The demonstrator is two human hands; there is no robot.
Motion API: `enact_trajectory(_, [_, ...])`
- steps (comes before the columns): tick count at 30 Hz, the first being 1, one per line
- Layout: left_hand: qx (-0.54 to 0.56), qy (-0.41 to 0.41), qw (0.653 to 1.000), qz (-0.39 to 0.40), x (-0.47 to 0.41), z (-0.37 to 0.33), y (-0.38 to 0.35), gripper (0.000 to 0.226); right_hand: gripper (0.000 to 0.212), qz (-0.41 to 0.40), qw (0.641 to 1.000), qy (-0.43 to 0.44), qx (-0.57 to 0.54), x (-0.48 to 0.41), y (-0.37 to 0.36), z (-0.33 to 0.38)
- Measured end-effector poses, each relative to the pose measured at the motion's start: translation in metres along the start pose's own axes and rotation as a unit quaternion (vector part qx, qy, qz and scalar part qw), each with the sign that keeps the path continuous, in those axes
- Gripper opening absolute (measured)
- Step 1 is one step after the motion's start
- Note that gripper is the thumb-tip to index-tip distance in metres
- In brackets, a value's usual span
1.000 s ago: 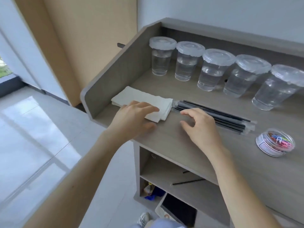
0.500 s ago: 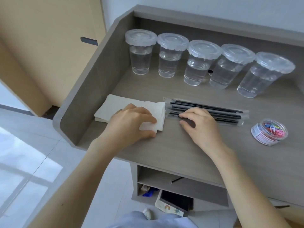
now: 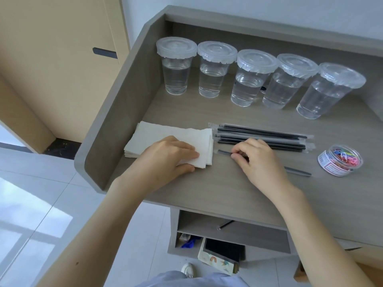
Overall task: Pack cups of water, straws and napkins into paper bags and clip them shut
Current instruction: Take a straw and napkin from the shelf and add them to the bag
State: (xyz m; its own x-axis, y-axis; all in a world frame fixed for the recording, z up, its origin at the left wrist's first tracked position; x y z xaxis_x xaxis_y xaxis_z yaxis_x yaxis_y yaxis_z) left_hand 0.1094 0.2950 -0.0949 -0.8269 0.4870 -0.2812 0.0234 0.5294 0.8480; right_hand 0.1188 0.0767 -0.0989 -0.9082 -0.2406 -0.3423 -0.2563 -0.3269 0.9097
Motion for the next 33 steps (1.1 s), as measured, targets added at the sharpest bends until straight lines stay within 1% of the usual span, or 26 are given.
enact_trajectory(5, [0.031,-0.008,0.999,0.0,-0.005,0.001,0.006,0.029,0.01,0.037,0.998,-0.024,0.043,-0.001,0.003,0.007])
enact_trajectory(8, [0.02,-0.031,0.999,-0.02,-0.005,0.006,0.003,0.023,0.012,0.042,0.996,-0.029,0.069,0.001,0.007,0.011])
enact_trajectory(12, [0.022,-0.025,0.998,-0.044,-0.003,0.008,0.002,0.022,0.017,0.059,0.994,-0.056,0.069,0.006,0.014,0.017])
enact_trajectory(14, [0.02,-0.033,0.997,-0.073,-0.002,0.005,0.005,0.025,0.018,0.032,0.995,-0.081,0.05,0.011,0.019,0.02])
enact_trajectory(16, [0.054,-0.035,0.992,-0.105,-0.001,0.002,0.007,0.028,0.015,-0.018,0.993,-0.12,0.009,0.02,0.028,0.024])
enact_trajectory(17, [0.081,-0.035,0.989,-0.12,-0.001,0.0,0.007,0.031,0.013,-0.035,0.989,-0.141,-0.029,0.024,0.033,0.027])
enact_trajectory(18, [0.105,-0.039,0.984,-0.137,-0.001,-0.005,0.007,0.034,0.013,-0.042,0.982,-0.163,-0.081,0.029,0.039,0.031])
enact_trajectory(19, [0.126,-0.043,0.979,-0.154,0.0,-0.012,0.007,0.034,0.018,-0.039,0.972,-0.188,-0.137,0.033,0.044,0.036])
enact_trajectory(21, [0.175,-0.044,0.968,-0.172,0.002,-0.031,0.006,0.031,0.025,-0.033,0.941,-0.235,-0.241,0.044,0.052,0.045])
enact_trajectory(23, [0.228,-0.038,0.959,-0.163,0.007,-0.055,0.002,0.03,0.022,-0.041,0.902,-0.276,-0.33,0.059,0.059,0.05])
enact_trajectory(25, [0.263,-0.035,0.954,-0.137,0.014,-0.081,-0.007,0.029,0.018,-0.054,0.863,-0.307,-0.398,0.08,0.066,0.049])
enact_trajectory(27, [0.276,-0.048,0.954,-0.108,0.019,-0.109,-0.019,0.03,0.014,-0.076,0.838,-0.324,-0.432,0.103,0.076,0.042])
enact_trajectory(30, [0.282,-0.087,0.954,-0.054,0.017,-0.159,-0.042,0.026,0.01,-0.126,0.822,-0.336,-0.442,0.143,0.093,0.017])
enact_trajectory(33, [0.288,-0.114,0.951,-0.007,0.014,-0.208,-0.081,0.028,0.008,-0.171,0.803,-0.355,-0.448,0.19,0.109,-0.021])
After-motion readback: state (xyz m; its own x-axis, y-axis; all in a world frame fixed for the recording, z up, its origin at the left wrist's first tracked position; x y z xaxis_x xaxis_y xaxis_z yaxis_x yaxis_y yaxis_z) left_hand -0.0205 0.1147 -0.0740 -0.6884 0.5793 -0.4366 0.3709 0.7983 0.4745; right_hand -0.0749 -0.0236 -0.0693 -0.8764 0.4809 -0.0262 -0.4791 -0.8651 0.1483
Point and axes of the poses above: each hand's wrist, its own x-axis away from the middle knuckle, its own y-axis out of the back of the hand, z = x × y, the point moved 2 cm from there along -x, towards the middle knuckle, and after that the axes turned 5 degrees about x, right-handed, at the moved point
